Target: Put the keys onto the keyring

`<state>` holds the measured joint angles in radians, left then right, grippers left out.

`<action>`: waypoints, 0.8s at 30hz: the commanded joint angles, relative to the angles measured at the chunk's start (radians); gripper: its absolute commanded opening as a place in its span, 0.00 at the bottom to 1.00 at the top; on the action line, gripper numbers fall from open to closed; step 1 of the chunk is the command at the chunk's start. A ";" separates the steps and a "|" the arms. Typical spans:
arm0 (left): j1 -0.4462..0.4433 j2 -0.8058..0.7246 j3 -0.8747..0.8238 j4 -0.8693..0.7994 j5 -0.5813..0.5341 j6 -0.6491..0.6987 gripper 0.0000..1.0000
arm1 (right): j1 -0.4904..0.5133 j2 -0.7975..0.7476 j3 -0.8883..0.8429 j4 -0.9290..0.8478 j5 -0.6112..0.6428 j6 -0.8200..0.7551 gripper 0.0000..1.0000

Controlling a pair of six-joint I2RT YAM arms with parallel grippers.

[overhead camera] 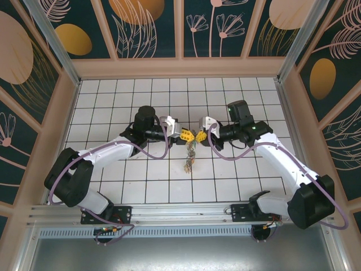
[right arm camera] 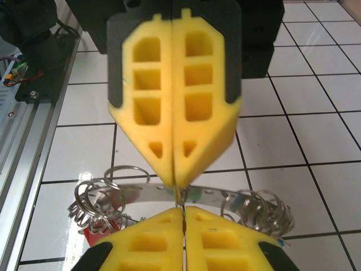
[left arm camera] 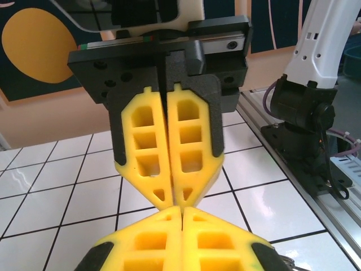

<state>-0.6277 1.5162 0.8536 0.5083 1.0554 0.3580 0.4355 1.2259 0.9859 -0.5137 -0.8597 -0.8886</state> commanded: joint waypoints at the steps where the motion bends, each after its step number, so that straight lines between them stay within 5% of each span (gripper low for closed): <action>1: -0.007 -0.045 -0.008 0.070 0.087 0.004 0.00 | -0.026 0.004 -0.009 -0.016 -0.025 -0.027 0.10; 11: -0.006 -0.033 -0.024 0.198 0.059 -0.088 0.00 | -0.026 0.020 -0.015 -0.013 -0.048 -0.031 0.08; 24: -0.007 -0.031 -0.022 0.195 0.055 -0.094 0.00 | -0.034 -0.042 -0.035 -0.074 0.017 -0.083 0.31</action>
<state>-0.6289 1.5040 0.8299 0.6399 1.0775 0.2783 0.4091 1.2198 0.9699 -0.5575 -0.8337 -0.9421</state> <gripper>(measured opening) 0.061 0.310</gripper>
